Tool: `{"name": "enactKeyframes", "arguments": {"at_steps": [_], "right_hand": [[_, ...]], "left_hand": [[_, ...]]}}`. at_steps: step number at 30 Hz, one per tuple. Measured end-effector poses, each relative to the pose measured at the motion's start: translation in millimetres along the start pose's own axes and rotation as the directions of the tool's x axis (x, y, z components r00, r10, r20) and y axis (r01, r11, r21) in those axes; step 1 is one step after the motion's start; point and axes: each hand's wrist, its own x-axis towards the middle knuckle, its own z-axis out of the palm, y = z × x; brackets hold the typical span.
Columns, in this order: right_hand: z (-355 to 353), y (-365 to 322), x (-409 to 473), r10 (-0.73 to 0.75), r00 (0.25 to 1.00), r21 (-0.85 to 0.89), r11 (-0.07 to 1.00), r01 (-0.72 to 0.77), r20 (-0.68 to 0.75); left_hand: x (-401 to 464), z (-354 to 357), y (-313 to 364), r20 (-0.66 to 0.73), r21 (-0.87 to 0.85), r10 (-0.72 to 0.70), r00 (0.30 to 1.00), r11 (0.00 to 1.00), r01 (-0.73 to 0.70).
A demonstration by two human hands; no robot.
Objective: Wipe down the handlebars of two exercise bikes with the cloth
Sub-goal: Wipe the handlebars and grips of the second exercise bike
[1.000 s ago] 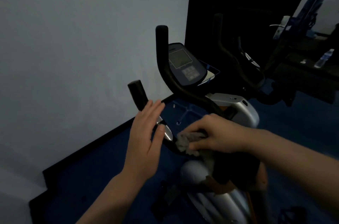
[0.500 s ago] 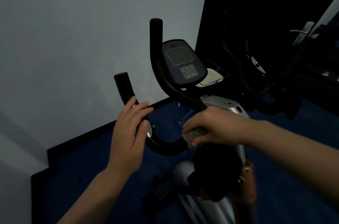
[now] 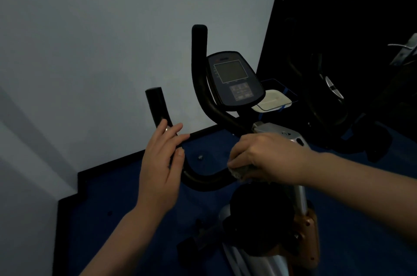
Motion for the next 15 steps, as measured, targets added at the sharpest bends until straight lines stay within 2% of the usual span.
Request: {"name": "enactKeyframes", "arguments": {"at_steps": [2,5,8,12,15], "right_hand": [[-4,2,0,0.042,0.999,0.047,0.998,-0.042,0.008],[-4,-15,6,0.197,0.98,0.299,0.938,-0.176,-0.038],[5,-45,31,0.253,0.963,0.469,0.864,-0.183,-0.089],[5,-45,31,0.344,0.938,0.463,0.838,-0.29,-0.035],[5,-53,26,0.4,0.916,0.387,0.848,-0.361,-0.021]], "left_hand": [[-1,-1,1,-0.002,0.001,-0.005,1.0,1.0,0.005],[0,-4,1,0.007,-0.013,-0.012,1.0,1.0,0.012],[2,-9,1,0.032,-0.014,-0.006,0.999,1.0,0.006],[8,-22,-3,0.08,0.051,0.038,0.996,0.998,-0.042],[11,-30,-1,0.095,-0.018,0.01,0.995,1.0,-0.008]]}}
